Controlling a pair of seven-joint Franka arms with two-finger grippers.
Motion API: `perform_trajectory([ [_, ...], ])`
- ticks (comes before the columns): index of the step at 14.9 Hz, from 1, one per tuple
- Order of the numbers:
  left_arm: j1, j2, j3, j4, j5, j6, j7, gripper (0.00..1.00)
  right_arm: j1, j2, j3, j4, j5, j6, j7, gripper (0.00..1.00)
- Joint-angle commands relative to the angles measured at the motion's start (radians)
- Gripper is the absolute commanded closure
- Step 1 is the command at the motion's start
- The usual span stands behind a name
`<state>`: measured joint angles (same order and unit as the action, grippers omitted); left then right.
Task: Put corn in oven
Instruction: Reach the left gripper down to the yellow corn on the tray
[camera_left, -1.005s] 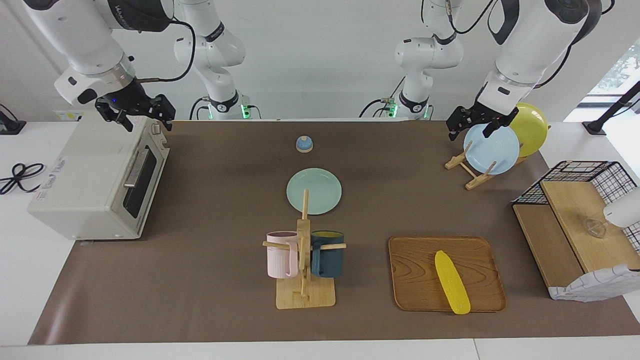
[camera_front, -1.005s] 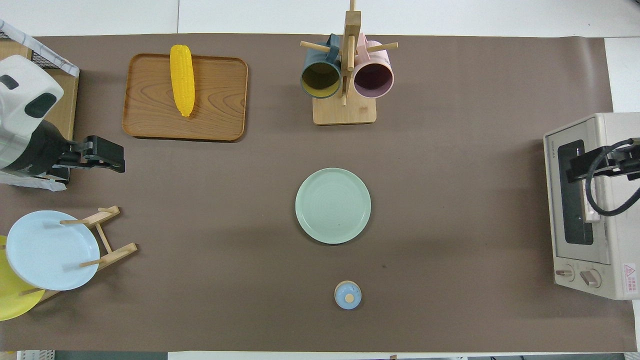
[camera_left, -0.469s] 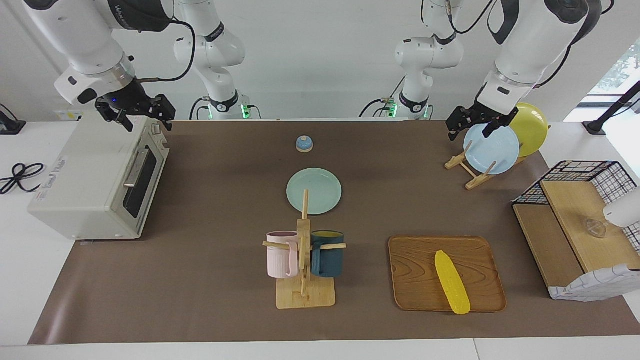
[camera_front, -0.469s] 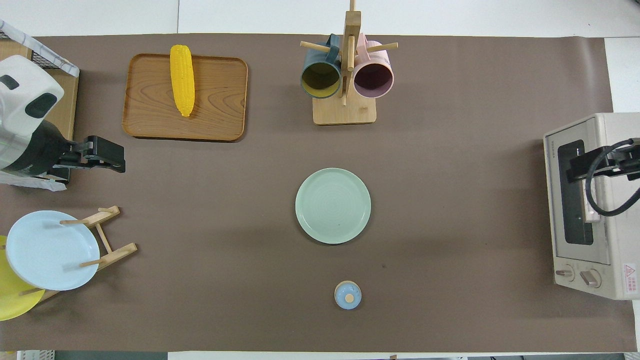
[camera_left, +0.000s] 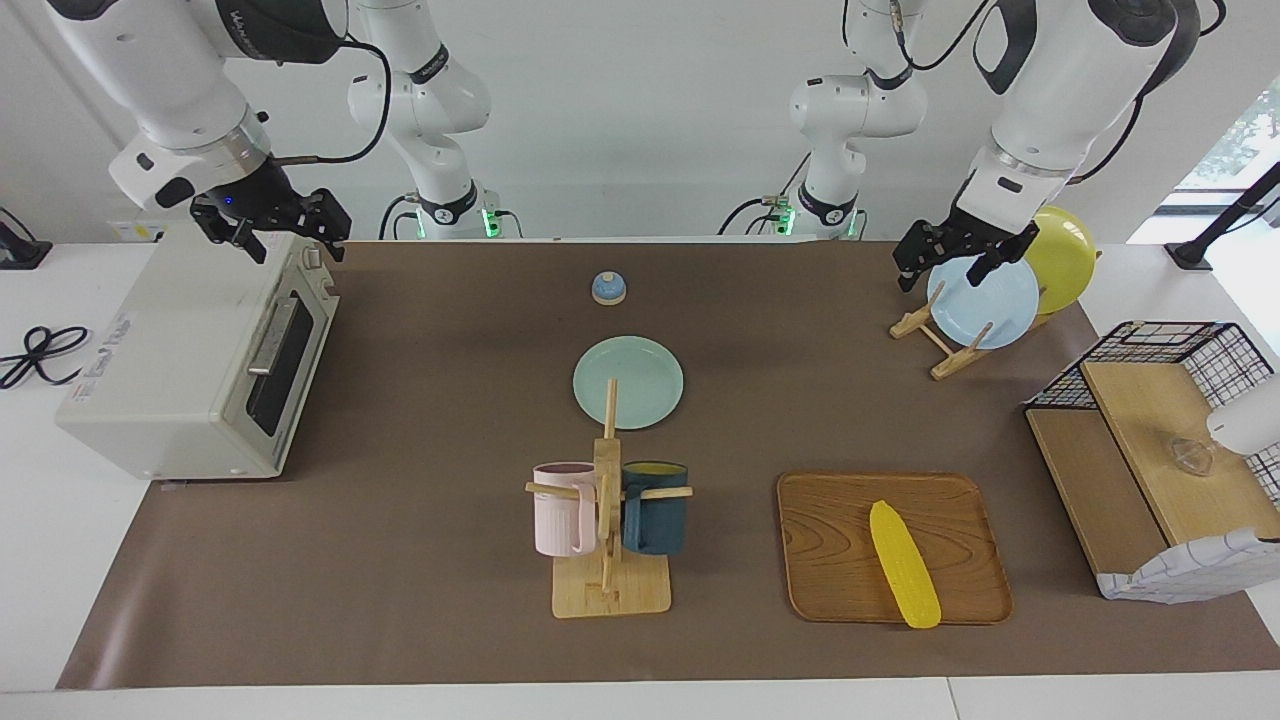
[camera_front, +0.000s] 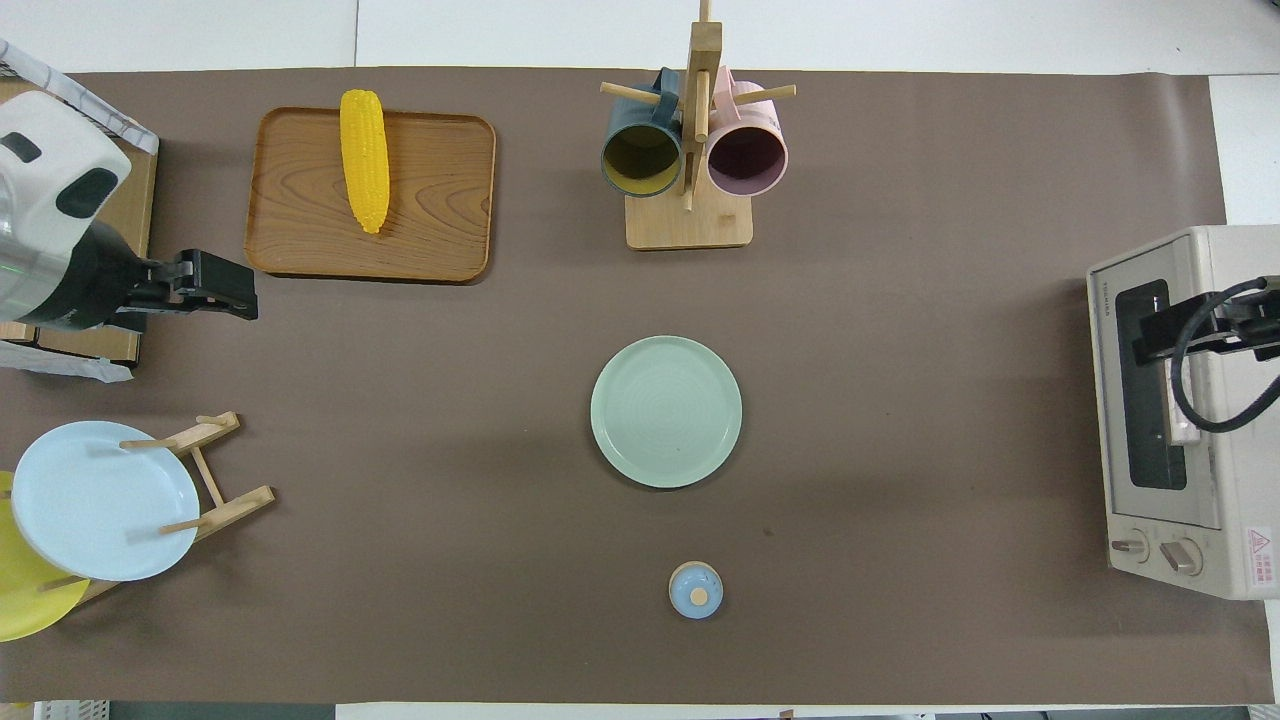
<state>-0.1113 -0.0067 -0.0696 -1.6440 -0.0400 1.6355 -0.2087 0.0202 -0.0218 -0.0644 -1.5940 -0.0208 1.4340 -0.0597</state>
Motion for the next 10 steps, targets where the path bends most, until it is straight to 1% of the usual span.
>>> perform_trajectory([
  [1, -0.001, 0.083, 0.002, 0.018, -0.026, 0.098, -0.006, 0.00, -0.008, -0.021, 0.003, -0.023, 0.021, 0.008, 0.015, 0.00],
  [3, 0.004, 0.204, 0.004, 0.082, -0.021, 0.121, -0.004, 0.00, -0.008, -0.021, 0.003, -0.023, 0.021, 0.006, 0.015, 0.00],
  [5, 0.001, 0.319, 0.004, 0.178, -0.021, 0.127, -0.003, 0.00, -0.008, -0.021, 0.003, -0.023, 0.021, 0.008, 0.015, 0.00],
  [6, -0.001, 0.380, 0.004, 0.228, -0.021, 0.148, -0.003, 0.00, -0.008, -0.020, 0.003, -0.023, 0.021, 0.006, 0.015, 0.00],
  [8, -0.001, 0.482, -0.001, 0.288, -0.020, 0.213, -0.003, 0.00, -0.008, -0.021, 0.003, -0.023, 0.021, 0.006, 0.015, 0.00],
  [10, -0.014, 0.597, 0.001, 0.398, -0.017, 0.239, -0.003, 0.00, -0.008, -0.021, 0.003, -0.023, 0.021, 0.008, 0.015, 0.00],
])
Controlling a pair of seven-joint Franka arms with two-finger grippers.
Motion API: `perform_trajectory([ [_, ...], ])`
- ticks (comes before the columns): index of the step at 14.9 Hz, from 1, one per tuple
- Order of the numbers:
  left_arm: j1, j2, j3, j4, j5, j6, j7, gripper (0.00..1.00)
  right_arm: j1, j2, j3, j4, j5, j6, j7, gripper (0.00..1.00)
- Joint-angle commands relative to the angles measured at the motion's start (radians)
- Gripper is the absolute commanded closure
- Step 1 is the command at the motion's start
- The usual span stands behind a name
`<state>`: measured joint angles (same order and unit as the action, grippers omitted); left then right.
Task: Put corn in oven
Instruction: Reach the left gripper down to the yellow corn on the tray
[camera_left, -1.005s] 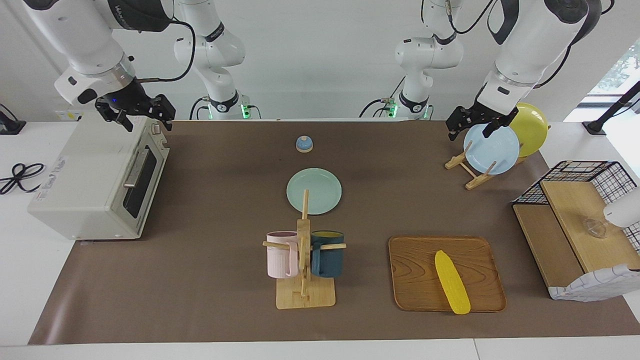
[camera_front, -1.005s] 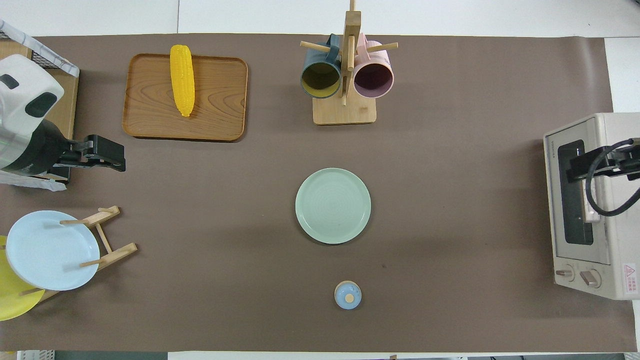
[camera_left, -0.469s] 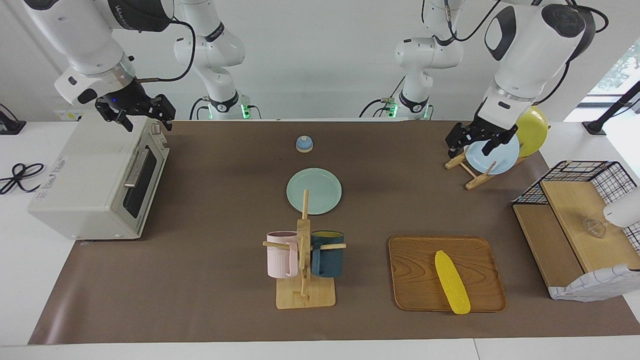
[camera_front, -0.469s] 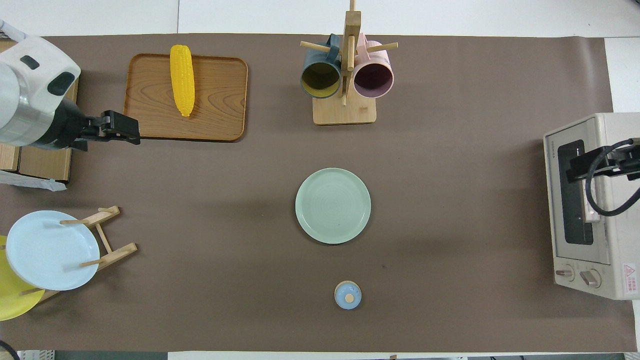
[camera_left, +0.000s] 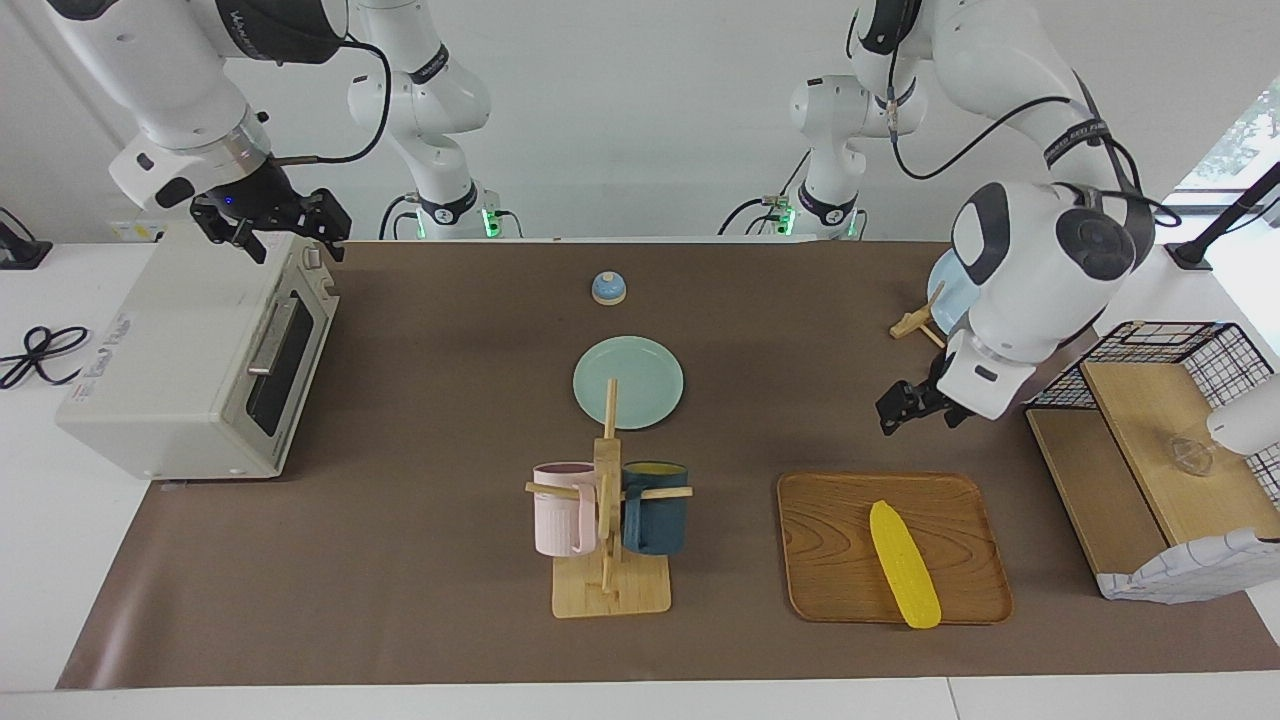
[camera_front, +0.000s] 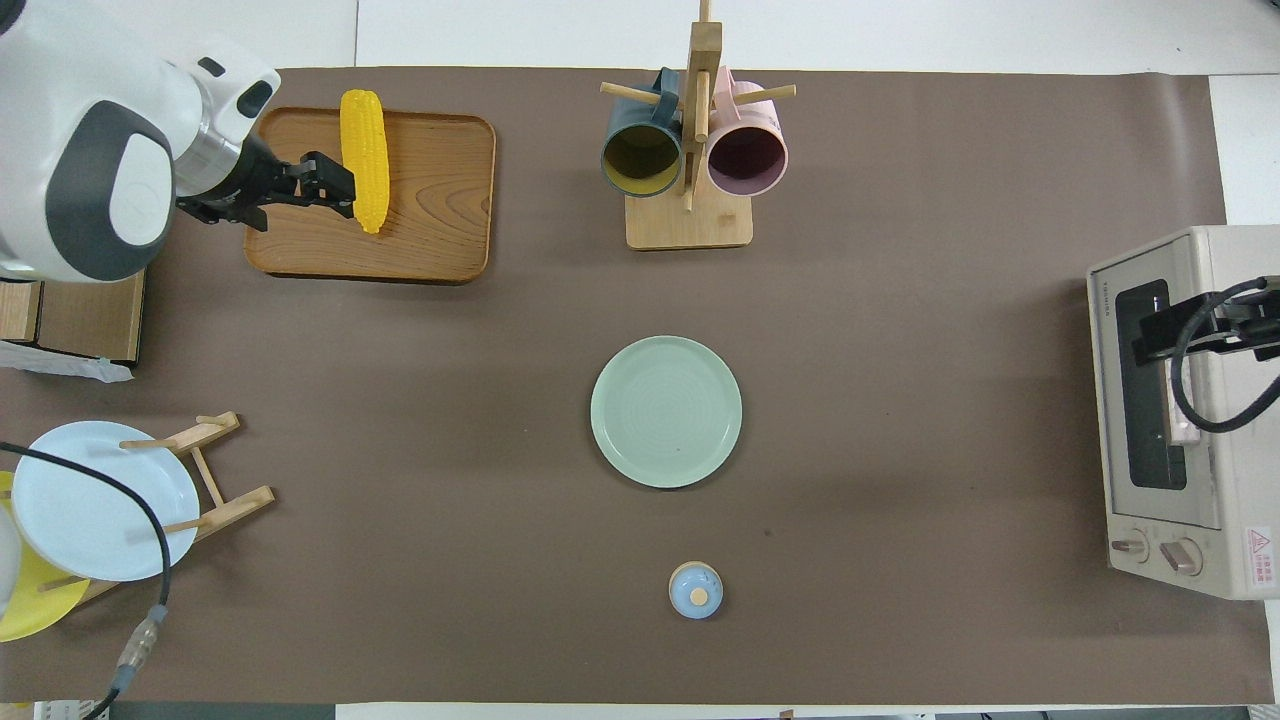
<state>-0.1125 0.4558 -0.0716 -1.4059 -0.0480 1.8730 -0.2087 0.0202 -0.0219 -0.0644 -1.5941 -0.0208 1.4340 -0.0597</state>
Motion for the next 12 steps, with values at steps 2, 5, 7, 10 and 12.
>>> perform_trajectory([
  [2, -0.015, 0.257, 0.009, 0.313, -0.003, -0.003, -0.003, 0.00, -0.008, -0.021, 0.003, -0.023, 0.021, 0.006, 0.015, 0.00],
  [5, -0.027, 0.311, 0.010, 0.349, 0.048, 0.052, 0.017, 0.00, -0.008, -0.021, 0.003, -0.023, 0.021, 0.006, 0.015, 0.00],
  [7, -0.027, 0.322, 0.007, 0.343, 0.062, 0.106, 0.029, 0.00, -0.008, -0.021, 0.003, -0.023, 0.021, 0.006, 0.015, 0.00],
  [10, -0.015, 0.331, 0.004, 0.321, 0.065, 0.152, 0.087, 0.00, -0.008, -0.021, 0.003, -0.023, 0.021, 0.006, 0.015, 0.00],
  [12, -0.013, 0.334, 0.009, 0.314, 0.065, 0.189, 0.095, 0.00, -0.008, -0.020, 0.003, -0.023, 0.021, 0.006, 0.015, 0.00],
])
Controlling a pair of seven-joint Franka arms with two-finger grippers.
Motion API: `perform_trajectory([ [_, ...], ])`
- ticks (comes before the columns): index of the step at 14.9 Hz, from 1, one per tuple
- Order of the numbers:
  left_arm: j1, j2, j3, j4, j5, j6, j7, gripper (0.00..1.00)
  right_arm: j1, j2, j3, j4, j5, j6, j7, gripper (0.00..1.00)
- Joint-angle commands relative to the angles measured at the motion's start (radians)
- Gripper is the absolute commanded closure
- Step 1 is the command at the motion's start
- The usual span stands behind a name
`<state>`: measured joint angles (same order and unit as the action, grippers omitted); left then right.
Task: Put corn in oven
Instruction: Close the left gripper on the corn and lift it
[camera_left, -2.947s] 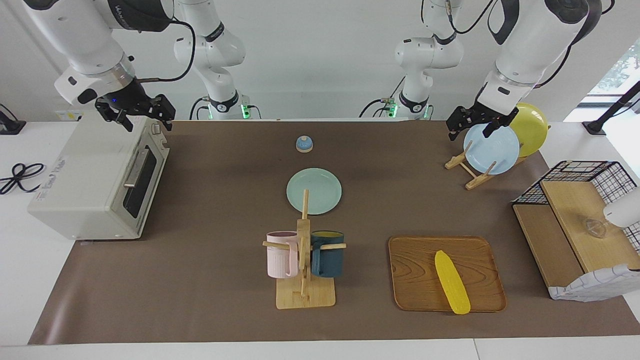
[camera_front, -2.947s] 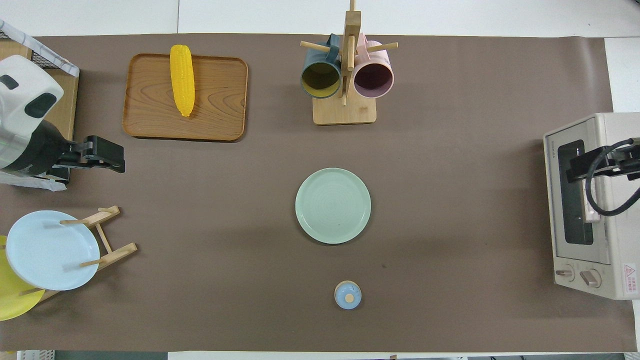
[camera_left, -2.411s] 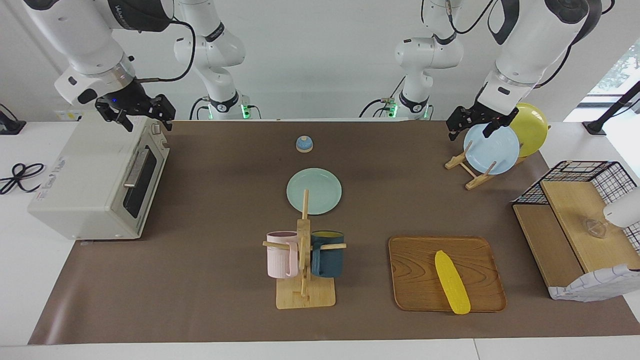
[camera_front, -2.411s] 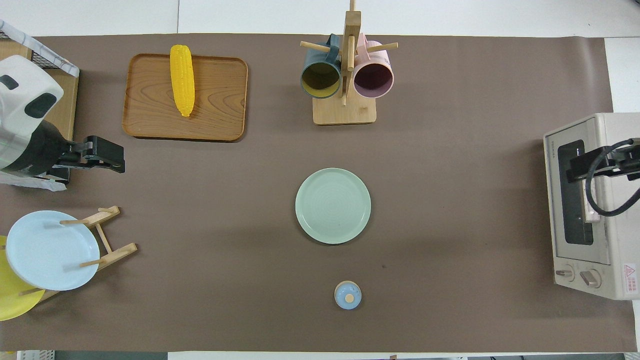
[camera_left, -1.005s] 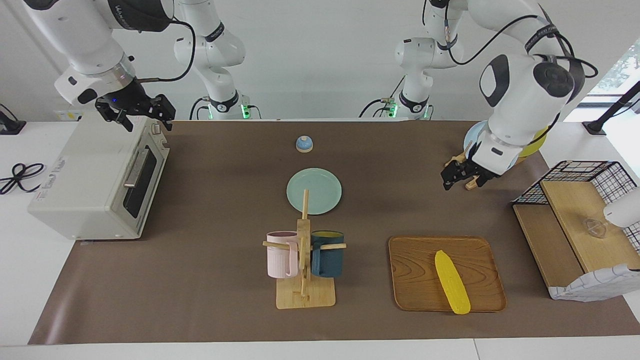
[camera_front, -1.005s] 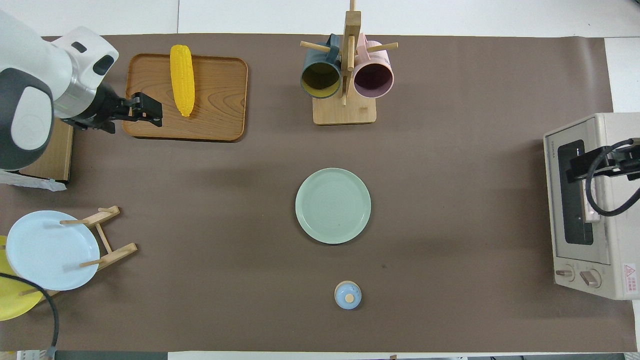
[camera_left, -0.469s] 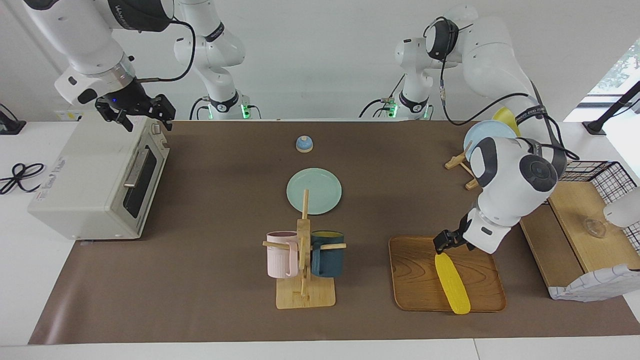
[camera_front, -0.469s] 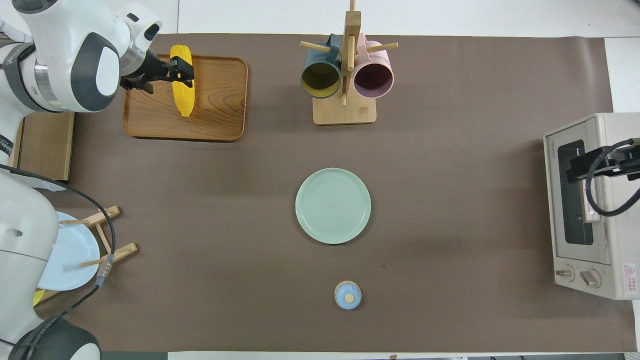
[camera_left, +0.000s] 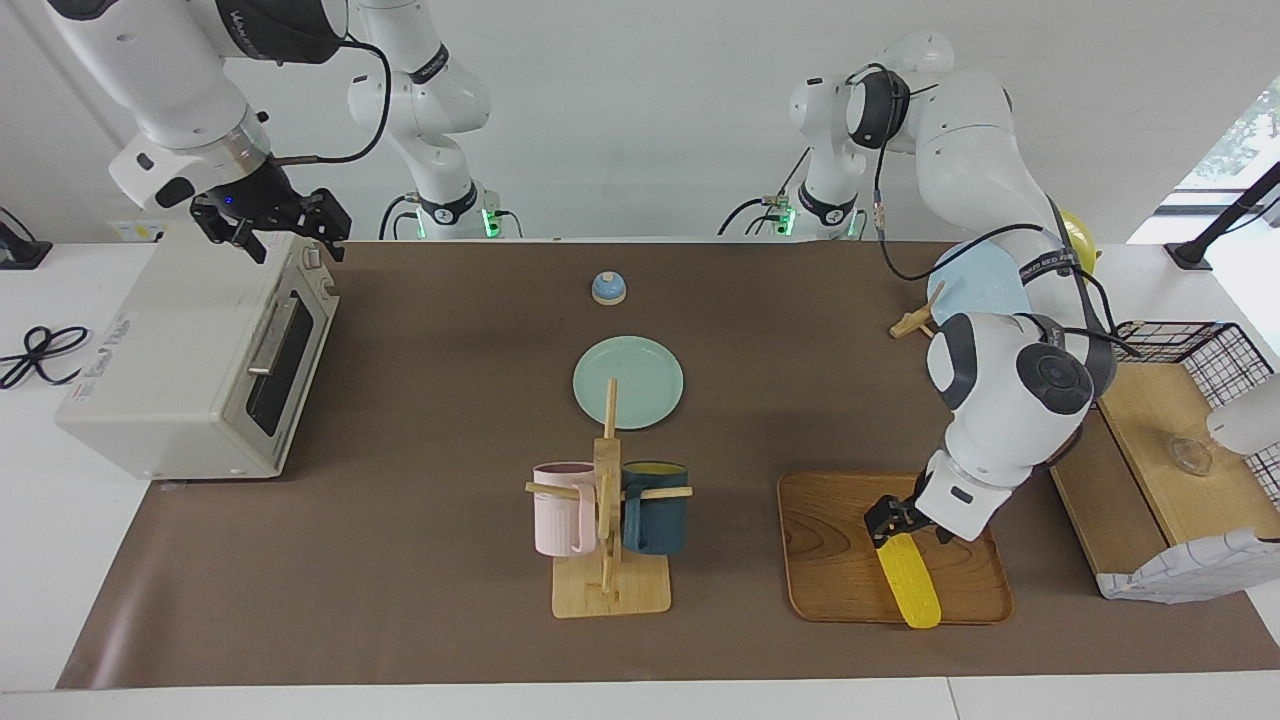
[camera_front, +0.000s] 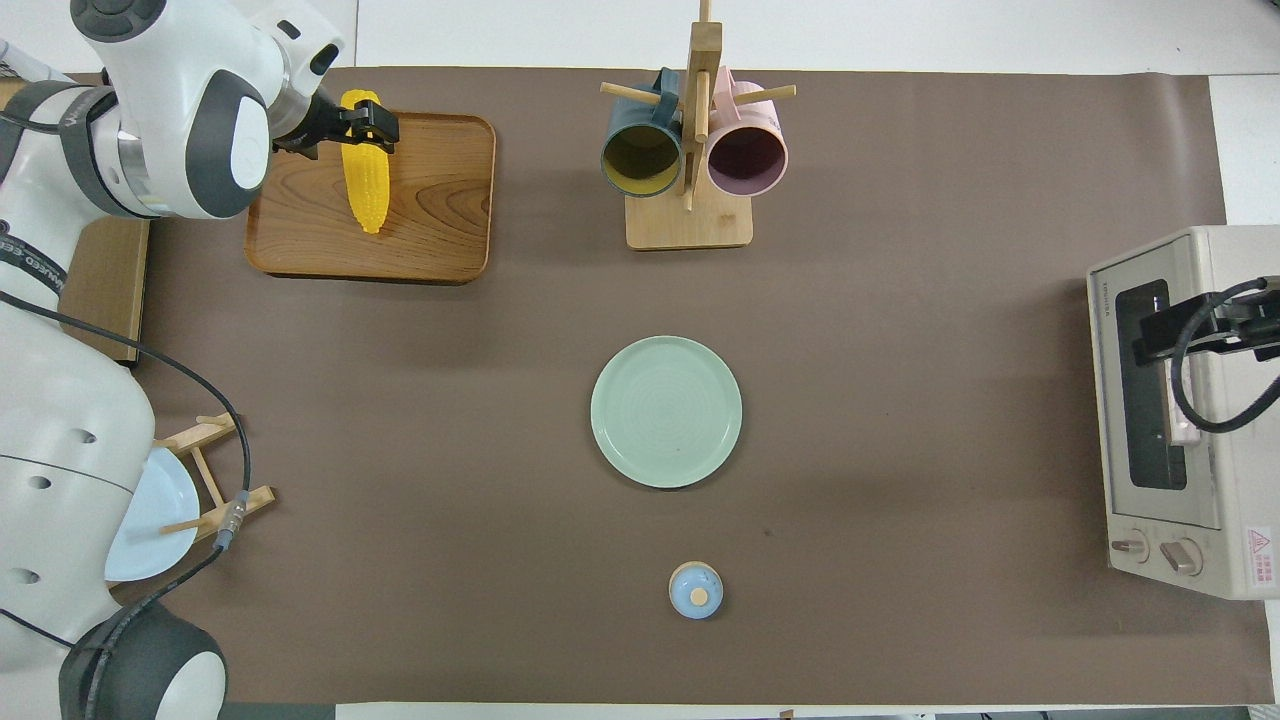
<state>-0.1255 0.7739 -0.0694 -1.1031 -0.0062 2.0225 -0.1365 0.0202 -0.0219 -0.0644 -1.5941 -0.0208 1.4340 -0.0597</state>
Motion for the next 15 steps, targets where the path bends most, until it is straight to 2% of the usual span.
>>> perform_trajectory([
  [1, -0.002, 0.024, 0.008, 0.006, 0.025, 0.053, 0.023, 0.00, -0.008, -0.020, 0.003, -0.023, 0.021, 0.006, 0.015, 0.00],
  [5, -0.009, 0.070, 0.006, -0.007, 0.063, 0.107, 0.032, 0.00, -0.008, -0.021, 0.003, -0.023, 0.021, 0.006, 0.015, 0.00],
  [9, -0.005, 0.070, 0.006, -0.032, 0.054, 0.128, 0.060, 0.00, -0.008, -0.021, 0.003, -0.023, 0.021, 0.006, 0.015, 0.00],
  [10, -0.003, 0.067, 0.006, -0.049, 0.054, 0.151, 0.060, 0.03, -0.008, -0.021, 0.003, -0.023, 0.021, 0.006, 0.015, 0.00],
  [13, -0.002, 0.067, 0.005, -0.049, 0.046, 0.143, 0.061, 0.62, -0.008, -0.020, 0.003, -0.023, 0.021, 0.006, 0.015, 0.00],
  [14, -0.002, 0.067, 0.005, -0.047, 0.048, 0.140, 0.060, 0.68, -0.008, -0.020, 0.003, -0.023, 0.021, 0.008, 0.015, 0.00],
  [15, -0.002, 0.065, 0.006, -0.046, 0.048, 0.125, 0.060, 0.87, -0.008, -0.021, 0.003, -0.023, 0.021, 0.008, 0.015, 0.00],
])
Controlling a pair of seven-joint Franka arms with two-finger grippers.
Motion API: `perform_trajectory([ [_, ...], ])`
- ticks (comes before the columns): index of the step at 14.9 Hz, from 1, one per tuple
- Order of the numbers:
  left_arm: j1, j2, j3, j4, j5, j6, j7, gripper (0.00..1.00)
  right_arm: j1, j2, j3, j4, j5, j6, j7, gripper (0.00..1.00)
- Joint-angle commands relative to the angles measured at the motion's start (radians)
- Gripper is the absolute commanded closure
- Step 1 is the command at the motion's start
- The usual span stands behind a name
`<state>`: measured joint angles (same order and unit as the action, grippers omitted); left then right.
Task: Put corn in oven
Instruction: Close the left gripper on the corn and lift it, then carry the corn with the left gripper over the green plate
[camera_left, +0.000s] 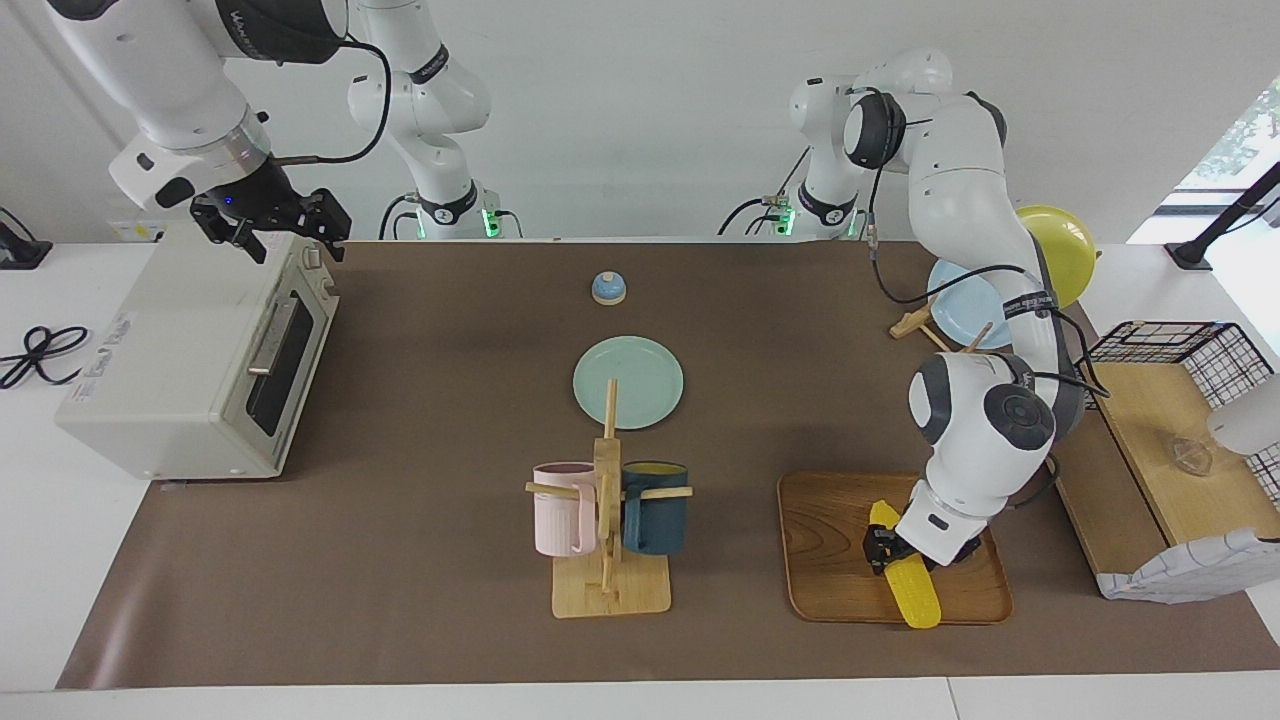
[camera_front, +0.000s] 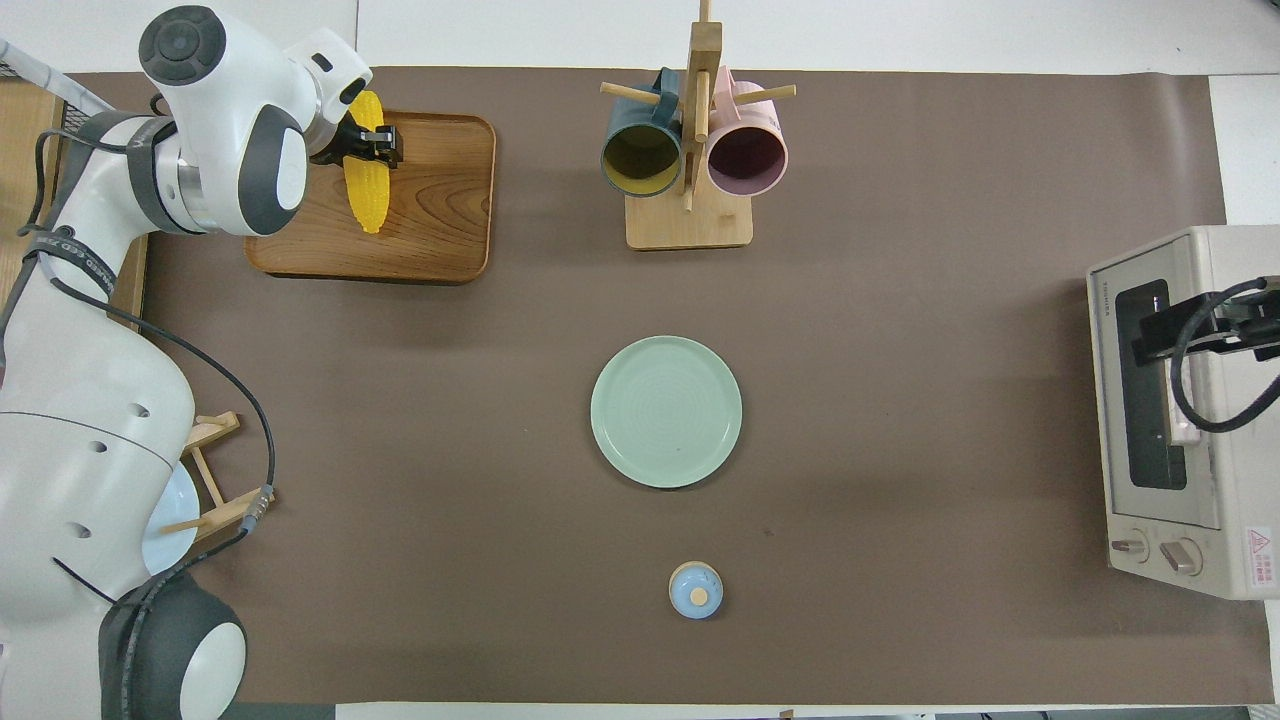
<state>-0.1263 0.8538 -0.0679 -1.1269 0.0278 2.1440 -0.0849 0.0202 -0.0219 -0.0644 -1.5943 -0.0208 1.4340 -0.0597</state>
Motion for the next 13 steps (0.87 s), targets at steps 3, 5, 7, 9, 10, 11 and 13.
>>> perform_trajectory([
  [3, 0.000, -0.038, 0.005, -0.019, 0.004, -0.053, 0.005, 1.00, -0.008, -0.021, 0.003, -0.023, 0.021, 0.006, 0.015, 0.00],
  [5, 0.001, -0.108, 0.007, -0.021, -0.043, -0.139, -0.001, 1.00, -0.008, -0.021, 0.003, -0.023, 0.021, 0.006, 0.015, 0.00],
  [7, -0.013, -0.191, 0.008, -0.037, -0.063, -0.243, -0.037, 1.00, -0.008, -0.021, 0.003, -0.023, 0.021, 0.006, 0.015, 0.00],
  [9, -0.018, -0.309, 0.005, -0.092, -0.066, -0.343, -0.081, 1.00, -0.008, -0.021, 0.003, -0.023, 0.021, 0.008, 0.015, 0.00],
  [10, -0.019, -0.365, 0.002, -0.117, -0.068, -0.389, -0.084, 1.00, -0.008, -0.021, 0.003, -0.023, 0.021, 0.008, 0.015, 0.00],
  [11, -0.021, -0.419, 0.000, -0.134, -0.069, -0.436, -0.090, 1.00, -0.008, -0.021, 0.003, -0.023, 0.021, 0.008, 0.015, 0.00],
  [13, -0.047, -0.499, -0.003, -0.158, -0.080, -0.521, -0.154, 1.00, -0.008, -0.021, 0.003, -0.023, 0.021, 0.006, 0.015, 0.00],
])
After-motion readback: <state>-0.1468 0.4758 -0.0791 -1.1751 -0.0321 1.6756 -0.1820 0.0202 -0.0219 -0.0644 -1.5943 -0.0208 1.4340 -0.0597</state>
